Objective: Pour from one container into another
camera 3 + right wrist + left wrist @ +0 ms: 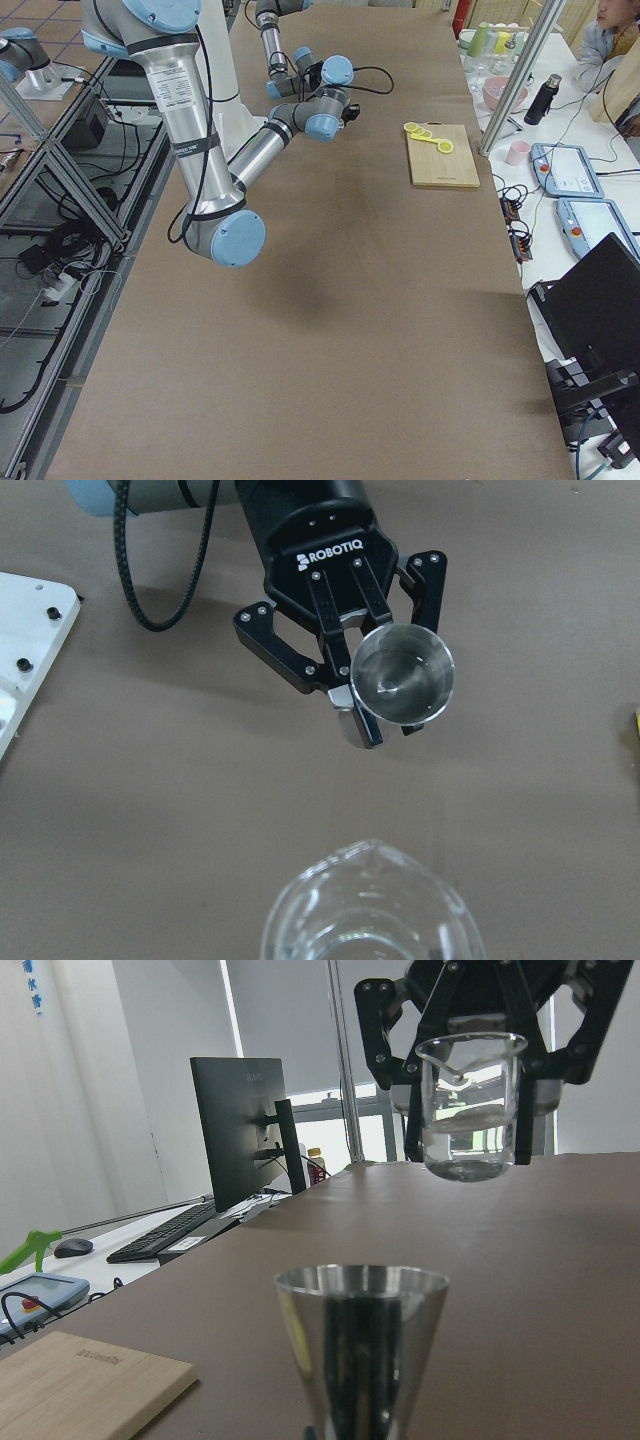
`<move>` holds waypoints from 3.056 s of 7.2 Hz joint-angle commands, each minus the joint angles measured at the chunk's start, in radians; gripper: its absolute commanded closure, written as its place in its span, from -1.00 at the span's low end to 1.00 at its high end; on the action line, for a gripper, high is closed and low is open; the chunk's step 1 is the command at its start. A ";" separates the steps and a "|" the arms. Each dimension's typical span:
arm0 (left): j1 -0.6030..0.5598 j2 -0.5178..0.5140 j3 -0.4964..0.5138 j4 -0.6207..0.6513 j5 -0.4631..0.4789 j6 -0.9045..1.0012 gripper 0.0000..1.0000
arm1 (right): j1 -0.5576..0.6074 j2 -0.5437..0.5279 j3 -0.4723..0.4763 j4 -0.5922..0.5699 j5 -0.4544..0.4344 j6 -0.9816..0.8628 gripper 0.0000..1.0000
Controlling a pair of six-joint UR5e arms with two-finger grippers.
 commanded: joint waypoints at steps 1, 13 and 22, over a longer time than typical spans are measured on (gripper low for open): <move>0.001 -0.001 0.000 0.003 0.002 0.000 1.00 | -0.002 0.045 -0.004 -0.099 0.006 -0.029 1.00; 0.002 -0.010 0.000 0.001 -0.004 -0.001 1.00 | -0.036 0.256 0.016 -0.578 -0.135 -0.028 1.00; 0.002 -0.011 0.006 0.000 -0.003 -0.001 1.00 | -0.103 0.347 0.030 -0.842 -0.243 -0.031 1.00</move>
